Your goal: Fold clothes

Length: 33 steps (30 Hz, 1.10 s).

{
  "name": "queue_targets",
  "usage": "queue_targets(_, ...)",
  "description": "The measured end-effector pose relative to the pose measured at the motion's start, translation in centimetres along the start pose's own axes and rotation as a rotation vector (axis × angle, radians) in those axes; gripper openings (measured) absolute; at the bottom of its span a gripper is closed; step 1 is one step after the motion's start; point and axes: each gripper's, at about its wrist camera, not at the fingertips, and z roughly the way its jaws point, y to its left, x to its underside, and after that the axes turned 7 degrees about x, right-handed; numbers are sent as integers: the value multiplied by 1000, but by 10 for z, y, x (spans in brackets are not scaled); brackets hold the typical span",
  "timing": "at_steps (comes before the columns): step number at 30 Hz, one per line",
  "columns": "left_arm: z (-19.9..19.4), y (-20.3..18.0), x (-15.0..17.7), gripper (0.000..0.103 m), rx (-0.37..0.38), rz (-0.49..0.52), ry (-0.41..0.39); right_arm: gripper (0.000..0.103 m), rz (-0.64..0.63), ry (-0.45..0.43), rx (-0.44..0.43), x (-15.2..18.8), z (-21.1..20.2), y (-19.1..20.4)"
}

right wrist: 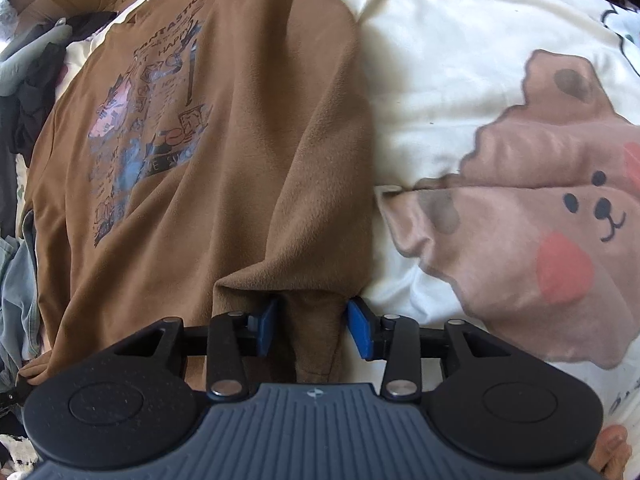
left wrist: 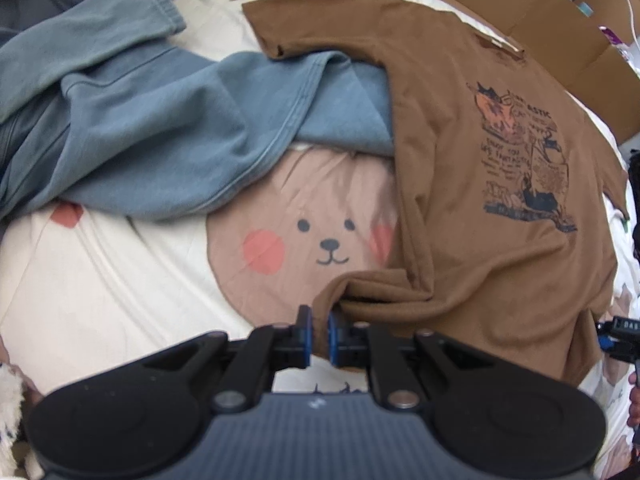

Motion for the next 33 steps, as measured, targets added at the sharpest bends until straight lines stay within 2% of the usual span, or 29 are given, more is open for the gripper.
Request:
queue_targets(1,0,0,1,9,0,-4,2,43,-4,1,-4,-1,1,1)
queue_targets(2,0,1,1,9,1,-8,2,35,-2,9,-6,-2,1,1)
queue_targets(3,0,1,2,9,3,-10,2,17,4,29,-11,-3,1,0)
queue_targets(4,0,0,2,9,5,-12,1,9,8,47,-16,-5,0,-1)
queue_targets(5,0,0,2,9,8,-15,-1,5,1,55,-19,-7,-6,-1)
queue_targets(7,-1,0,2,9,15,-21,-7,4,-16,69,-24,-10,-18,1)
queue_targets(9,-1,-1,3,9,25,-28,-11,2,-60,74,10,-13,-31,4)
queue_targets(14,-1,-6,10,9,46,-29,-16,2,-108,104,166,-26,-51,-3)
queue_targets(16,-2,-7,12,9,51,-30,-19,6,-104,123,147,-28,-54,-10)
queue_targets(17,-2,-7,13,9,52,-32,-21,10,-86,102,131,-29,-58,-15)
queue_targets(20,-4,-6,15,9,47,-38,-23,40,-21,47,94,-25,-74,-39)
queue_targets(24,-5,-1,14,9,37,-52,-22,41,58,24,70,-27,-76,-60)
queue_targets(27,-5,0,12,9,30,-51,-19,41,66,28,95,-25,-76,-75)
queue_targets(33,-4,-2,11,9,27,-40,-17,41,94,100,29,-12,-73,-94)
